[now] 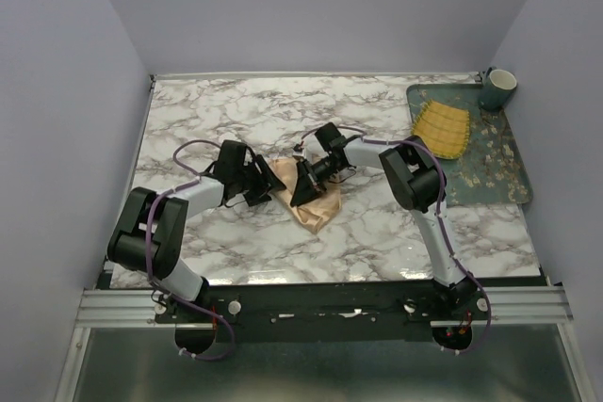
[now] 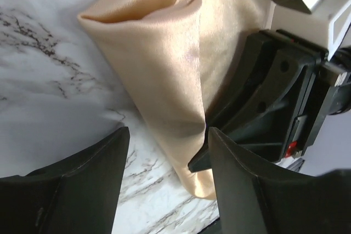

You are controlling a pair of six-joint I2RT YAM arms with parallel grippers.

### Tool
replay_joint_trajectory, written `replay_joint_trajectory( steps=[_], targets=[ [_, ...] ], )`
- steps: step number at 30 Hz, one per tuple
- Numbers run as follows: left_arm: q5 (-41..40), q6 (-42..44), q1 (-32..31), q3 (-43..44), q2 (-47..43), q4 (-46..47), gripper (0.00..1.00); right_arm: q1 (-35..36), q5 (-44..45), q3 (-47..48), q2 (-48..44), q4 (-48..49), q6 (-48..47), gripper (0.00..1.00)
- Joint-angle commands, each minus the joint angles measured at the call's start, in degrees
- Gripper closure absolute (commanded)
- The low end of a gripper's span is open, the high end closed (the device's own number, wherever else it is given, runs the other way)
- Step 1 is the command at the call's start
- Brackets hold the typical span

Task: Fold the napkin, place the utensils inside, and roll it up
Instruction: Roll the napkin with the utensil

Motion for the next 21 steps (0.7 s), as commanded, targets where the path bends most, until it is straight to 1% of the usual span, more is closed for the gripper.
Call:
replay_joint_trajectory(
  steps=[1, 3, 5, 9, 10, 12, 13, 15, 16, 17, 18, 20, 21],
  targets=[
    [-5.45, 0.21, -0.26, 1.91, 3.12, -0.25, 0.33, 0.27, 6.25, 0.16, 3.28, -5.48, -2.63, 0.98],
    [-8.35, 1.18, -0.34, 2.97, 4.08, -1.83, 0.34, 0.19, 6.52, 0.51, 3.2, -5.48, -2.63, 0.98],
    [-9.15, 2.67, -0.43, 4.72, 5.31, -3.24, 0.37, 0.19, 6.52, 0.87, 3.11, -5.48, -2.37, 0.98],
    [-11.97, 4.26, -1.66, 6.57, 7.95, -4.48, 0.46, 0.19, 7.48, 0.96, 2.14, -5.48, -2.46, 0.97],
    [-12.84, 4.43, -1.93, 6.66, 8.3, -4.48, 0.52, 0.19, 7.57, 1.04, 1.97, -5.48, -2.46, 0.96],
    [-14.25, 5.31, -2.28, 6.49, 8.74, -5.27, 0.57, 0.19, 8.18, 1.22, 1.18, -5.57, -2.46, 0.95],
    [-14.43, 5.49, -2.11, 6.14, 8.83, -5.36, 0.62, 0.27, 8.45, 1.39, 0.83, -5.74, -2.63, 0.94],
    [-14.87, 6.01, -2.02, 5.35, 9.18, -5.44, 0.68, 0.27, 10.2, 1.92, -0.49, -7.23, -3.33, 0.92],
    [-14.96, 6.1, -1.93, 5.08, 9.27, -5.44, 0.72, 0.28, 11.25, 2.71, -1.11, -8.28, -4.47, 0.92],
    [-14.87, 6.11, -2.01, 4.47, 9.18, -5.36, 0.74, 0.28, 13.96, 2.89, -1.89, -9.95, -4.91, 0.91],
    [-14.87, 6.02, -1.93, 4.12, 8.84, -5.18, 0.77, 0.36, 15.64, 2.98, -4.34, -10.75, -5.44, 0.84],
    [-14.87, 5.84, -1.93, 3.42, 8.57, -4.92, 0.83, 0.62, 20.46, 2.89, -7.07, -12.76, -6.76, 0.79],
    [-14.87, 5.75, -1.93, 3.24, 8.13, -4.92, 0.85, 1.06, 22.41, 2.8, -8.65, -13.39, -7.2, 0.73]
  ],
)
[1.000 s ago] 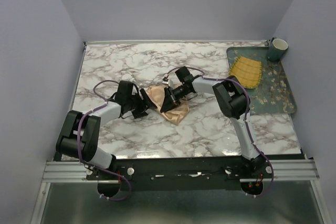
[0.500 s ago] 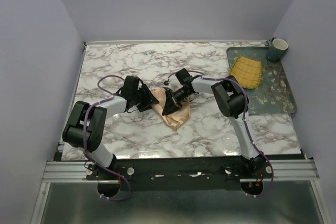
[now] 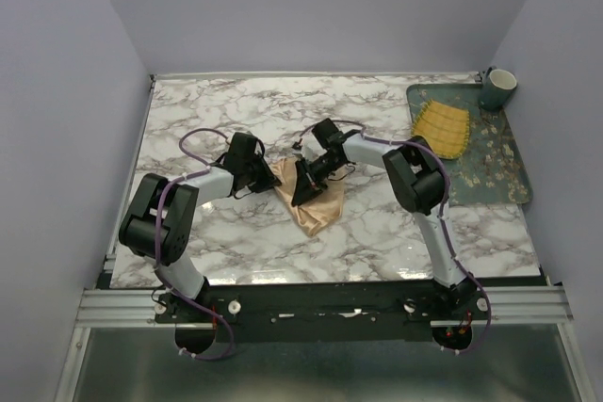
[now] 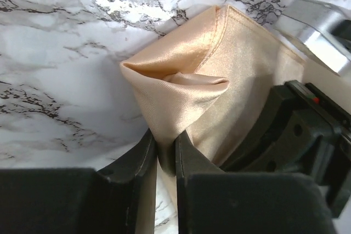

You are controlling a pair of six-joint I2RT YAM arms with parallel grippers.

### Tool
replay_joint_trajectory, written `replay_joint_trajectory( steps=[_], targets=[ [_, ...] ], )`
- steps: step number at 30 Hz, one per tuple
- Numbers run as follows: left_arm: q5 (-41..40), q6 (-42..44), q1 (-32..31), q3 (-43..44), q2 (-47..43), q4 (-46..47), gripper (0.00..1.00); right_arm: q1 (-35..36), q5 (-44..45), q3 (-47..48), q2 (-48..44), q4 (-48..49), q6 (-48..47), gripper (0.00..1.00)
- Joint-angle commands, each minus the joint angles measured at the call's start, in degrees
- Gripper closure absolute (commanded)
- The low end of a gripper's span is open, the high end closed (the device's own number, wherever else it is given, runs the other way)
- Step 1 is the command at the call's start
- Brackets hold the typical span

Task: Fold the napkin, place the utensils inside, and roll it up
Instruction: Roll the napkin with the utensil

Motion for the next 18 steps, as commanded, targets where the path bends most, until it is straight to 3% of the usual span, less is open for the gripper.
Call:
replay_joint_trajectory(
  steps=[1, 8, 12, 18],
  targets=[
    [-5.73, 2.87, 0.04, -3.45, 1.4, -4.46, 0.87, 1.15, 17.34, 0.46, -9.75, -6.77, -5.73, 0.7],
    [-3.98, 1.91, 0.22, -3.98, 1.13, -4.28, 0.92, 10.11, 40.88, -4.8, -19.79, -5.64, -5.75, 0.51],
    [-2.66, 0.5, 0.39, -3.98, 0.96, -3.75, 0.92, 15.9, 48.46, -8.41, -21.55, -0.98, -2.33, 0.41],
    [-0.46, -3.72, 0.48, -4.95, 0.69, -2.88, 0.98, 20.74, 57.86, -8.24, -20.24, 3.07, 3.13, 0.41]
  ],
)
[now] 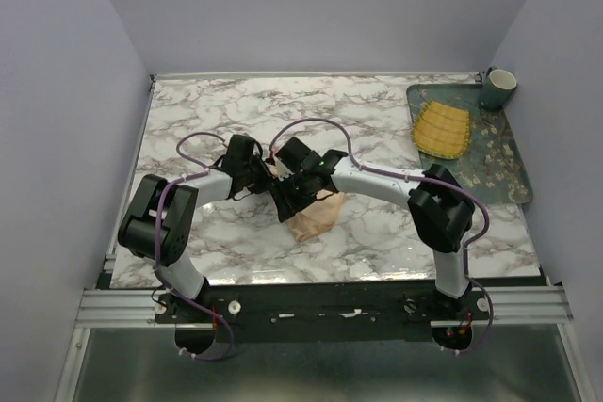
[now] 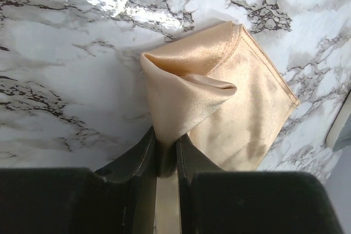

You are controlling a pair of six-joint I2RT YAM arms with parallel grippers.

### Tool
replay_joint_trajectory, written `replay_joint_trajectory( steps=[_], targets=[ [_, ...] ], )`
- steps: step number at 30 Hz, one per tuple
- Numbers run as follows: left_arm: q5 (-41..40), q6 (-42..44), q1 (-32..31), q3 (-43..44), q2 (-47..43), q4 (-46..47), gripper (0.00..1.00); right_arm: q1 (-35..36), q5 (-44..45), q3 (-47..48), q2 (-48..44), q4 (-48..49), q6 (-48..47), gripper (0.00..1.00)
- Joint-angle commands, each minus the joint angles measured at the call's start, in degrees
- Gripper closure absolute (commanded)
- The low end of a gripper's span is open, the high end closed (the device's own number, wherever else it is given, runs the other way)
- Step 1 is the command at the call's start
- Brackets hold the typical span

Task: Fold the napkin, place the utensils inside, and roll it up
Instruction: Roll the napkin with the utensil

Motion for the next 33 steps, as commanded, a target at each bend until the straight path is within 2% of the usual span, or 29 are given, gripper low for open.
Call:
replay_joint_trajectory(
  steps=[1, 3, 8, 14, 18, 33],
  targets=[
    [-0.9, -2.43, 0.37, -3.42, 1.09, -5.54, 0.98, 2.55, 14.14, 0.11, 1.86, 4.01, 4.9, 0.43],
    [-0.29, -3.93, 0.72, -4.12, 1.0, -4.75, 0.99, 3.69, 17.57, 0.37, 2.39, 4.63, 5.69, 0.49],
    [1.04, -8.67, 1.16, -6.23, 0.91, -3.0, 1.0, 5.36, 20.74, 1.86, 5.36, 4.98, 5.43, 0.49],
    [1.21, -10.61, 1.25, -6.06, 0.38, -3.96, 1.0, 6.33, 23.64, 4.33, 8.01, 4.98, 4.03, 0.49],
    [1.3, -11.14, 1.6, -6.05, 0.03, -4.4, 1.0, 7.64, 29.07, 4.68, 9.76, 4.63, 2.53, 0.49],
    [2.09, -9.73, 4.5, -7.37, -0.41, -4.4, 1.0, 8.18, 32.96, -3.49, 10.03, 5.15, 3.41, 0.48]
  ],
)
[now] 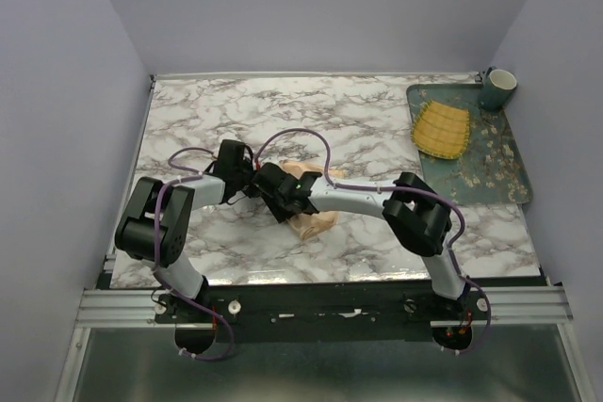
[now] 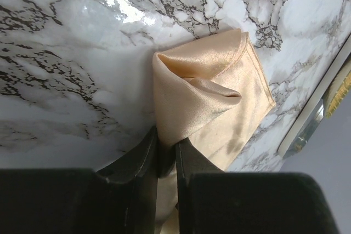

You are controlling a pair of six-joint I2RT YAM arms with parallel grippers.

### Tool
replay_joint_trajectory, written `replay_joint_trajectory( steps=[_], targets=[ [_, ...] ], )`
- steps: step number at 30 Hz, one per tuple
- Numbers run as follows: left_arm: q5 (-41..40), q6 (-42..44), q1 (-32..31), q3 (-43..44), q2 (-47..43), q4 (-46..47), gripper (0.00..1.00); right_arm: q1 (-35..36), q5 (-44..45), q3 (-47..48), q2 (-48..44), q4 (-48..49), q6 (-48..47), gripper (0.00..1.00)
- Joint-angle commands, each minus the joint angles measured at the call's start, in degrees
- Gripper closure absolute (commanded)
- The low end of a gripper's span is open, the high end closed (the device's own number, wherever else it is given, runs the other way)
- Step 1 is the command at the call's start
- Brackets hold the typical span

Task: Fold the napkin, place the utensils inside, and roll it up
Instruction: Roll the napkin with the utensil

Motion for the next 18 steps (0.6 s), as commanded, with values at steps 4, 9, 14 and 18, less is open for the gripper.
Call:
replay_joint_trajectory(
  steps=[4, 9, 14, 18],
  targets=[
    [-1.36, 2.4, 0.74, -3.29, 0.4, -8.48, 1.0, -0.9, 4.0, -5.35, 4.05, 0.19, 0.22, 0.48],
    [-0.92, 3.28, 1.62, -4.25, 0.49, -8.31, 1.0, -2.74, 2.16, -6.67, 3.96, 1.6, 0.31, 0.53],
    [-0.3, 3.28, 1.62, -4.43, 0.93, -7.52, 1.0, -2.92, 2.51, -5.27, 5.81, 1.6, -1.97, 0.7],
    [-0.13, 4.15, 1.71, -4.26, 0.93, -7.69, 1.0, -3.18, -0.9, -5.35, 6.43, 1.51, -2.59, 0.81]
  ],
)
